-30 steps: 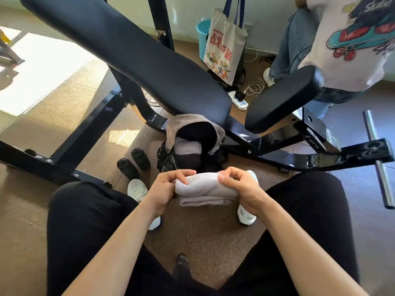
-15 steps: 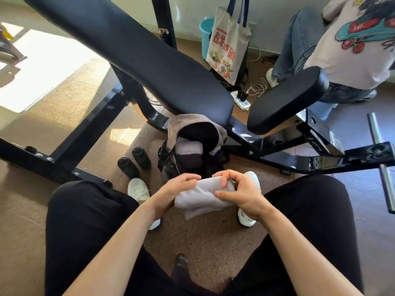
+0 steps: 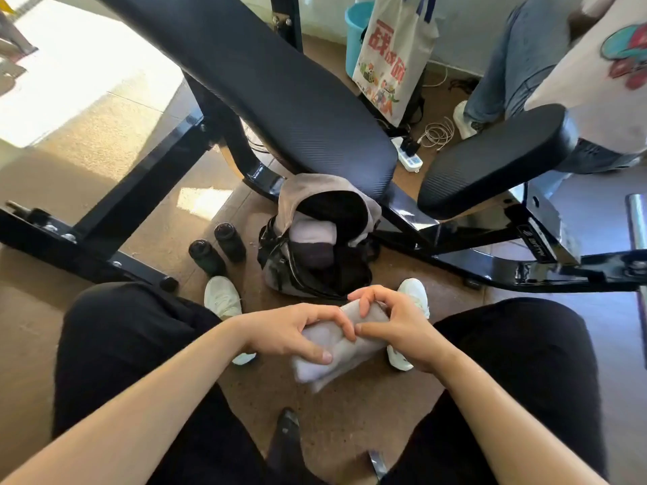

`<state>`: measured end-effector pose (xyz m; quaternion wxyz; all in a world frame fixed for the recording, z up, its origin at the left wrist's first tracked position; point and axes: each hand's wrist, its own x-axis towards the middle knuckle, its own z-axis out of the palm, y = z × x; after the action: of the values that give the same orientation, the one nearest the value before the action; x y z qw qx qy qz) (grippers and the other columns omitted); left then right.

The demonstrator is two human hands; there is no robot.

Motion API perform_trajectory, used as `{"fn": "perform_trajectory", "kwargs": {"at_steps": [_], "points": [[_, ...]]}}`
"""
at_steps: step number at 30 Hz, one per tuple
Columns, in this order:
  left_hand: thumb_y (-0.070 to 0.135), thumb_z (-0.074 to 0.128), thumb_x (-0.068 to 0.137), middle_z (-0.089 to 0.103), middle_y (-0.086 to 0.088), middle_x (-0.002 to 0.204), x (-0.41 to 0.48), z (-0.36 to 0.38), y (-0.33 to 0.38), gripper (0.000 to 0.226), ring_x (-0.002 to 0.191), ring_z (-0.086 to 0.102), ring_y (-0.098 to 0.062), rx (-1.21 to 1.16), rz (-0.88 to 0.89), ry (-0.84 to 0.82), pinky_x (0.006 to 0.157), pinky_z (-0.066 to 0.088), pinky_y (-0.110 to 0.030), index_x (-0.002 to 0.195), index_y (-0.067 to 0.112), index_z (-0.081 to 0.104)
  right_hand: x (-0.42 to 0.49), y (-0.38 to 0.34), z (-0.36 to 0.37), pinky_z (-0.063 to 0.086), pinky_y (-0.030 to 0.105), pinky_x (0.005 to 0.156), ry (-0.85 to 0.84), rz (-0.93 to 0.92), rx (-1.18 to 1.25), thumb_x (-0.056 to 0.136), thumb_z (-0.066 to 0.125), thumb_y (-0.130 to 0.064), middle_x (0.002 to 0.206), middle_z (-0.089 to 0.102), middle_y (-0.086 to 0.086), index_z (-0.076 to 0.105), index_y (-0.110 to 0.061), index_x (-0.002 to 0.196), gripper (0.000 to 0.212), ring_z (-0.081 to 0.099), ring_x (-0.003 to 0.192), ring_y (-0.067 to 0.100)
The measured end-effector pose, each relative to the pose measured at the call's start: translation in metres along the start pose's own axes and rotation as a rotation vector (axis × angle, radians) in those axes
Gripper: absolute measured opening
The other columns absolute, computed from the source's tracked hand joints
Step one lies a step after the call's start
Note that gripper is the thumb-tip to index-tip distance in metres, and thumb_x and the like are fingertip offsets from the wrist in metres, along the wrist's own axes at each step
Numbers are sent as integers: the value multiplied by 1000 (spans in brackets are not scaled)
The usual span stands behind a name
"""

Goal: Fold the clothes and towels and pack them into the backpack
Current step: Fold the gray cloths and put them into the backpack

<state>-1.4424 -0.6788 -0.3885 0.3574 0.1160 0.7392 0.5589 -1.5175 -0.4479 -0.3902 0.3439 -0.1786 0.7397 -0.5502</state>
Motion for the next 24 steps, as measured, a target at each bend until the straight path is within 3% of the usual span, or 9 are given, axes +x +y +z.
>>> {"fn": "perform_trajectory", "kwargs": {"at_steps": [3, 6, 9, 13, 15, 18, 20, 22, 24], "points": [[20, 74, 93, 56, 9, 127, 8, -22, -7, 36, 116, 56, -9, 57, -32, 42, 103, 47, -30, 125, 32, 63, 24, 0, -4, 49, 34, 100, -14, 25, -101, 77, 77, -7, 125, 63, -4, 66, -32, 80, 27, 61, 115, 11], [18, 74, 92, 59, 13, 124, 25, -49, -18, 36, 113, 54, 3, 182, -25, 217, 98, 39, -13, 123, 32, 64, 67, -4, -22, 45, 15, 91, 94, 0, -269, 84, 71, 0, 115, 58, -11, 68, -31, 93, 33, 59, 113, 12], [19, 69, 85, 56, 11, 120, 51, -77, -36, 41, 113, 53, -5, 283, -52, 414, 103, 41, -28, 121, 38, 65, 121, -1, -45, 42, 18, 98, 175, -9, -418, 85, 71, -2, 116, 52, -10, 68, -25, 111, 35, 54, 120, 18], [13, 61, 79, 46, 7, 116, 96, -107, -58, 57, 107, 53, -18, 423, -103, 516, 94, 47, -41, 128, 41, 62, 189, 7, -70, 40, 34, 113, 174, 101, -500, 89, 70, -10, 160, 18, 13, 55, -26, 141, 57, 55, 121, 26], [12, 60, 86, 44, 4, 123, 122, -116, -68, 55, 105, 55, -24, 543, -106, 553, 82, 48, -40, 132, 42, 59, 218, 9, -76, 31, 23, 116, 120, 129, -536, 92, 68, -14, 167, 4, 13, 48, -27, 149, 62, 47, 131, 26], [15, 58, 94, 46, -3, 124, 159, -128, -91, 49, 89, 60, -31, 853, -126, 587, 66, 42, -37, 134, 42, 59, 255, 5, -80, 23, 18, 111, 68, 147, -560, 91, 64, -13, 163, 24, 15, 44, -18, 152, 65, 32, 148, 27], [11, 62, 90, 50, -5, 126, 178, -138, -108, 54, 89, 60, -33, 1081, -161, 569, 69, 43, -39, 133, 43, 61, 273, 4, -85, 43, 36, 109, 90, 92, -511, 81, 61, -15, 136, 56, 16, 56, -15, 140, 60, 55, 126, 31], [7, 68, 80, 56, -7, 129, 194, -147, -127, 53, 94, 61, -34, 1233, -146, 598, 75, 46, -42, 124, 39, 69, 286, 2, -91, 54, 47, 95, 119, 62, -462, 76, 58, -15, 117, 62, 17, 61, -14, 130, 54, 65, 103, 32], [7, 58, 80, 59, -9, 132, 207, -155, -143, 46, 95, 62, -37, 1307, -134, 636, 79, 47, -45, 116, 31, 73, 292, -4, -95, 58, 43, 91, 150, 79, -394, 83, 59, -6, 122, 61, 18, 62, -13, 134, 52, 69, 93, 28]]}}
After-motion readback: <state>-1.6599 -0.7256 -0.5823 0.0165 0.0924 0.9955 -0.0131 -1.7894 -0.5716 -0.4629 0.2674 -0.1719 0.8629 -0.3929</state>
